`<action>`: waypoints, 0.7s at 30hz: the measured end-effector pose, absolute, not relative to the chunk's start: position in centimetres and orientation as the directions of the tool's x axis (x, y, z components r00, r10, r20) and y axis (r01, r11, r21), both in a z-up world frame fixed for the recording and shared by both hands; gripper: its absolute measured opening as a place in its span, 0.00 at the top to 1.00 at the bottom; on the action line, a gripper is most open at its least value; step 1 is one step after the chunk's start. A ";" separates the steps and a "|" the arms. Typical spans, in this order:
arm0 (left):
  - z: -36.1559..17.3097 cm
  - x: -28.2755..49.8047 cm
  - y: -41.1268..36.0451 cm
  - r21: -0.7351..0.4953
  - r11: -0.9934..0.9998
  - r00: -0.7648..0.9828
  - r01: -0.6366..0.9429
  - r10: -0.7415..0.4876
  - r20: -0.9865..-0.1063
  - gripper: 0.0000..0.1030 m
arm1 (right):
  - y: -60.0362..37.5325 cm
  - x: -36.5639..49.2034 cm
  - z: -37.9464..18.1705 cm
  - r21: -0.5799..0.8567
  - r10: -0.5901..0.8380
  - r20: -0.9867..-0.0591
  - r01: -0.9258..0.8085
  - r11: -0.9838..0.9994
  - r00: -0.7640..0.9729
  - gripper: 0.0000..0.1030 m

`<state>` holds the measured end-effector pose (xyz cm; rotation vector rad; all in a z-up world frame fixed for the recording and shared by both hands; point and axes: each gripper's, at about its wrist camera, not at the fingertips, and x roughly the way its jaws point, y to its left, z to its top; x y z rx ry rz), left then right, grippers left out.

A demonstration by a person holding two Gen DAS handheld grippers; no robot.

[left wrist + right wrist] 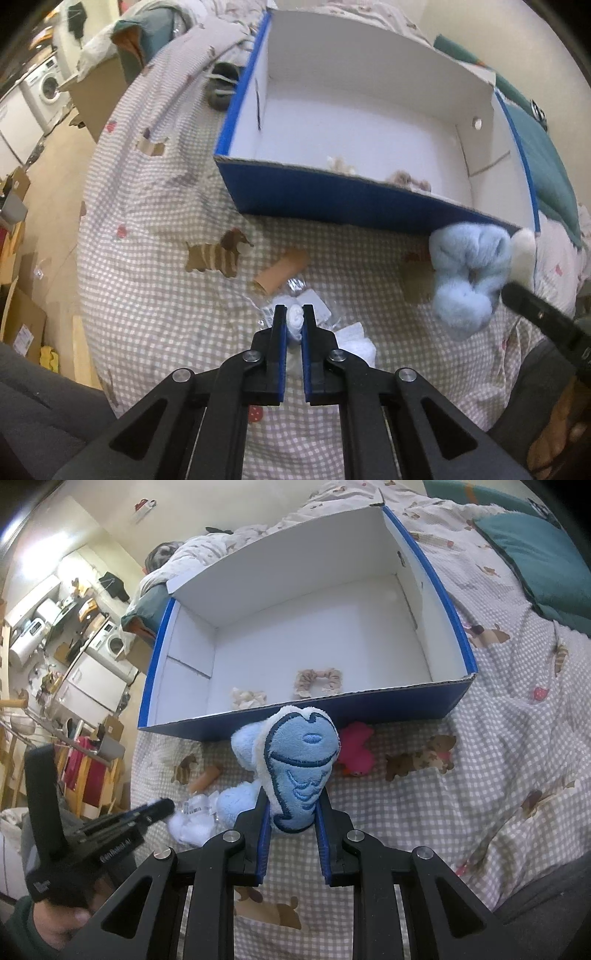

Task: Organize soft objects
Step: 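Carry the white cloth with the left gripper while the right gripper carries the fish plush into the box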

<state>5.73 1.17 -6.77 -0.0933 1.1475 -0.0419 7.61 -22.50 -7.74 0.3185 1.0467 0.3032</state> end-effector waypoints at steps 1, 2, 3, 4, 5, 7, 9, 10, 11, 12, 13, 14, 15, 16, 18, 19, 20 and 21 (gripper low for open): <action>-6.4 5.5 1.3 -0.096 0.995 0.419 -0.017 -0.080 -0.904 0.94 | -22.4 7.5 -7.7 0.391 0.389 -0.794 -0.097 0.915 0.467 0.77; -6.2 5.4 1.5 -0.098 0.995 0.427 -0.018 -0.081 -0.901 0.94 | -22.3 7.4 -7.6 0.388 0.387 -0.794 -0.101 0.916 0.469 0.77; -5.9 5.3 1.6 -0.098 0.995 0.434 -0.019 -0.080 -0.897 0.94 | -22.2 7.3 -7.5 0.385 0.387 -0.792 -0.106 0.917 0.472 0.77; -5.7 5.1 1.6 -0.097 0.995 0.441 -0.019 -0.078 -0.894 0.94 | -22.2 7.2 -7.4 0.383 0.387 -0.790 -0.111 0.917 0.475 0.77; -5.5 4.9 1.7 -0.096 0.995 0.448 -0.021 -0.076 -0.891 0.94 | -22.1 7.2 -7.3 0.383 0.388 -0.788 -0.114 0.917 0.477 0.77; -5.1 4.7 1.9 -0.091 0.995 0.459 -0.027 -0.069 -0.886 0.94 | -22.1 7.0 -7.2 0.383 0.390 -0.786 -0.118 0.916 0.480 0.77; -4.9 4.7 2.1 -0.088 0.996 0.467 -0.034 -0.062 -0.882 0.94 | -22.0 6.8 -7.1 0.383 0.391 -0.784 -0.120 0.916 0.483 0.77; -4.8 4.6 2.2 -0.085 0.996 0.471 -0.038 -0.057 -0.880 0.94 | -22.1 6.7 -7.0 0.384 0.392 -0.783 -0.120 0.915 0.484 0.77; -4.8 4.6 2.3 -0.085 0.995 0.474 -0.043 -0.054 -0.879 0.94 | -22.1 6.6 -7.0 0.387 0.394 -0.781 -0.119 0.914 0.484 0.77; -4.7 4.5 2.3 -0.084 0.995 0.475 -0.046 -0.053 -0.878 0.94 | -22.2 6.6 -7.1 0.389 0.395 -0.781 -0.118 0.913 0.484 0.77; -4.7 4.5 2.4 -0.084 0.995 0.475 -0.049 -0.051 -0.878 0.94 | -22.2 6.5 -7.1 0.390 0.396 -0.780 -0.118 0.913 0.485 0.77; -4.7 4.5 2.5 -0.084 0.995 0.476 -0.053 -0.049 -0.878 0.94 | -22.2 6.5 -7.1 0.390 0.396 -0.780 -0.119 0.913 0.484 0.77; -4.7 4.5 2.5 -0.084 0.995 0.478 -0.056 -0.047 -0.877 0.94 | -22.1 6.5 -7.1 0.390 0.397 -0.780 -0.120 0.913 0.484 0.77; -4.6 4.6 2.7 -0.083 0.995 0.481 -0.059 -0.045 -0.876 0.94 | -22.1 6.4 -7.0 0.391 0.399 -0.778 -0.123 0.912 0.485 0.77; -4.0 4.4 2.9 -0.086 0.994 0.496 -0.067 -0.042 -0.867 0.94 | -22.0 6.2 -6.7 0.391 0.405 -0.773 -0.135 0.910 0.489 0.77; -3.8 4.4 3.0 -0.087 0.994 0.504 -0.070 -0.040 -0.863 0.94 | -21.9 5.9 -6.5 0.390 0.407 -0.770 -0.143 0.910 0.492 0.77; -3.5 4.3 3.1 -0.089 0.993 0.512 -0.072 -0.039 -0.858 0.94 | -21.8 5.7 -6.3 0.391 0.411 -0.766 -0.148 0.908 0.494 0.77; -3.2 4.1 3.2 -0.091 0.993 0.520 -0.075 -0.039 -0.853 0.94 | -21.7 5.5 -6.0 0.397 0.418 -0.760 -0.155 0.905 0.498 0.77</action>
